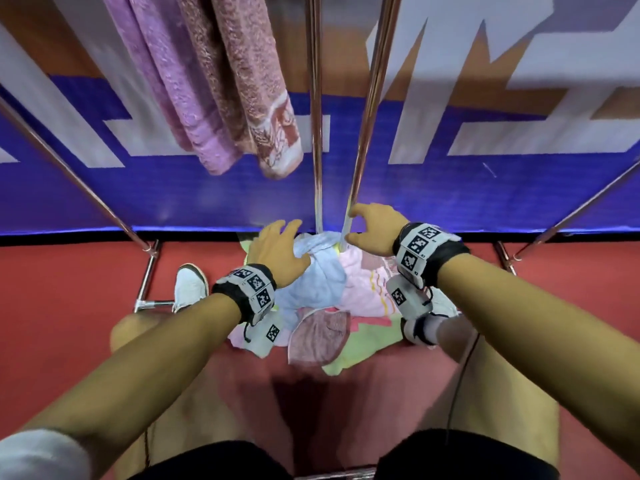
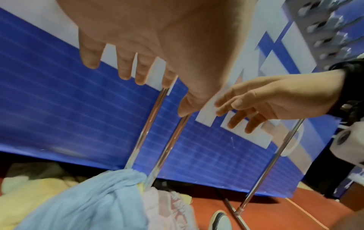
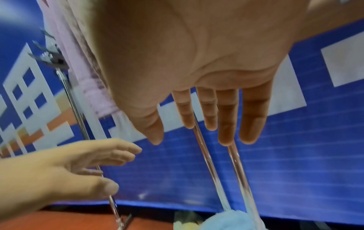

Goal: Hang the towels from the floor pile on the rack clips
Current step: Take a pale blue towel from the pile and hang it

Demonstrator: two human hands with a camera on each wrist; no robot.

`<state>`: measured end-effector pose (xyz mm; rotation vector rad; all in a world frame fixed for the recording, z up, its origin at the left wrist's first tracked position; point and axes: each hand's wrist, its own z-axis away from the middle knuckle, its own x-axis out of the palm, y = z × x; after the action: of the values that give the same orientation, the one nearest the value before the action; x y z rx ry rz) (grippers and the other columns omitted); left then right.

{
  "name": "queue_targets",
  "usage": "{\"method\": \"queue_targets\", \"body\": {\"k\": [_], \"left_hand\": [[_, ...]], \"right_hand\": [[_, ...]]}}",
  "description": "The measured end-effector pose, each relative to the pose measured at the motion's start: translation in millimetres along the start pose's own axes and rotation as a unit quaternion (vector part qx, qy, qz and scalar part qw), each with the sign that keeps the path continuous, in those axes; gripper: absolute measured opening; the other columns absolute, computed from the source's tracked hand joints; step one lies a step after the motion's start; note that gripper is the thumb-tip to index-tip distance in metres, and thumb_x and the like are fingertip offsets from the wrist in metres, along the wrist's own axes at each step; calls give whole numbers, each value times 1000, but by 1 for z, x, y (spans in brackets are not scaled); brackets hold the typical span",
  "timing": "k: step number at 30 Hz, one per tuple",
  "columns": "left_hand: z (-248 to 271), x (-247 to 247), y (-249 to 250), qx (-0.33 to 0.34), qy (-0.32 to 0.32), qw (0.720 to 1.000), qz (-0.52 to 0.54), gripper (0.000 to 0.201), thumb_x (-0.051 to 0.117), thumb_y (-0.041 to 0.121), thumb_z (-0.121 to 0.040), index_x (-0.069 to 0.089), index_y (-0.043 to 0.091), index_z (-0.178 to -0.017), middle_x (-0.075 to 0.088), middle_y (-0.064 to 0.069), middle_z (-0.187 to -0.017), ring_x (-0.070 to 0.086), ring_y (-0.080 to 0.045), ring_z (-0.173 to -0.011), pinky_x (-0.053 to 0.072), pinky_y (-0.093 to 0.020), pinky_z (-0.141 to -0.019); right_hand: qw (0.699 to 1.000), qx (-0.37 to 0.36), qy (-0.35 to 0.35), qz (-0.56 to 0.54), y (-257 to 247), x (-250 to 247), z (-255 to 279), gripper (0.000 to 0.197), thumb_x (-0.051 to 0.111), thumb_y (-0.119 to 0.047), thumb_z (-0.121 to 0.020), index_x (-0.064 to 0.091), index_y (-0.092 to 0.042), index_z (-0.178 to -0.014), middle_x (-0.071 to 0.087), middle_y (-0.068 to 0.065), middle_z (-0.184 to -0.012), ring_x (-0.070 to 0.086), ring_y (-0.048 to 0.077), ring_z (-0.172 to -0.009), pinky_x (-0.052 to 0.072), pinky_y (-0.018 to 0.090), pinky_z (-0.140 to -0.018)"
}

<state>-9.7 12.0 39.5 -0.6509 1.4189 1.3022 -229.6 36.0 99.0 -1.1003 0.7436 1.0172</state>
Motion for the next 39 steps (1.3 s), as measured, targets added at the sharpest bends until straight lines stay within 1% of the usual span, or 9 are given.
{"method": "queue_targets", "body": {"k": [4,10,17,23,27,31,35,37,39], "left_hand": [[-9,28,-27,-24,-14,998,-49,69,61,46,-82,37,25,-143,42,-6,-145,38,-31,-134,38,-49,-106],[-32,73,-53,-49,-83,995,-30,75,61,45,-86,28,27,-151,26,-11,-158,26,-31,-144,27,-47,-116],[-49,108,-77,-80,-107,990,51,72,61,39,-88,31,23,-151,29,-8,-157,27,-30,-143,29,-43,-115],[-61,119,-84,-86,-71,988,106,68,60,41,-84,39,22,-146,37,-4,-151,36,-27,-137,35,-46,-111],[-55,134,-85,-74,-102,987,96,73,53,47,-79,41,20,-145,40,-5,-149,37,-28,-137,36,-46,-110],[-53,143,-88,-63,-110,989,79,74,48,51,-77,43,19,-144,43,-6,-147,39,-28,-136,39,-46,-108],[-54,144,-92,-62,-111,988,86,75,47,53,-76,44,19,-143,45,-6,-146,40,-28,-135,39,-47,-107],[-53,142,-91,-59,-113,988,91,75,47,53,-76,44,19,-142,44,-7,-146,39,-29,-135,39,-47,-107],[-50,139,-90,-56,-118,987,95,74,49,50,-76,44,19,-142,42,-7,-147,37,-29,-137,38,-48,-108]], "right_hand": [[994,-23,-65,89,15,44,-20,64,58,-54,-84,44,-23,-139,48,8,-133,55,34,-116,48,43,-93],[973,-63,-161,153,25,122,-48,70,56,-55,-87,33,-26,-146,29,8,-154,47,33,-129,49,47,-95],[961,-69,-224,148,39,187,-91,64,54,-50,-90,36,-21,-144,38,10,-143,44,33,-128,48,45,-89],[951,-114,-246,148,41,256,-121,63,52,-52,-91,38,-25,-146,31,13,-154,29,32,-140,35,45,-108],[941,-124,-262,174,41,298,-134,59,54,-50,-89,40,-37,-144,25,12,-155,18,31,-144,28,47,-110],[941,-76,-259,204,54,324,-124,71,51,-60,-79,30,-44,-146,18,3,-156,9,29,-147,20,49,-110],[963,-55,-209,162,58,320,-123,52,56,-37,-83,53,-22,-133,41,5,-146,31,27,-140,27,44,-105],[977,-66,-179,93,53,307,-127,39,50,-31,-84,67,-13,-114,61,14,-124,53,33,-121,37,41,-96],[986,-90,-138,38,49,290,-127,31,48,-24,-80,71,-5,-90,68,20,-95,64,40,-93,45,42,-81]]}}
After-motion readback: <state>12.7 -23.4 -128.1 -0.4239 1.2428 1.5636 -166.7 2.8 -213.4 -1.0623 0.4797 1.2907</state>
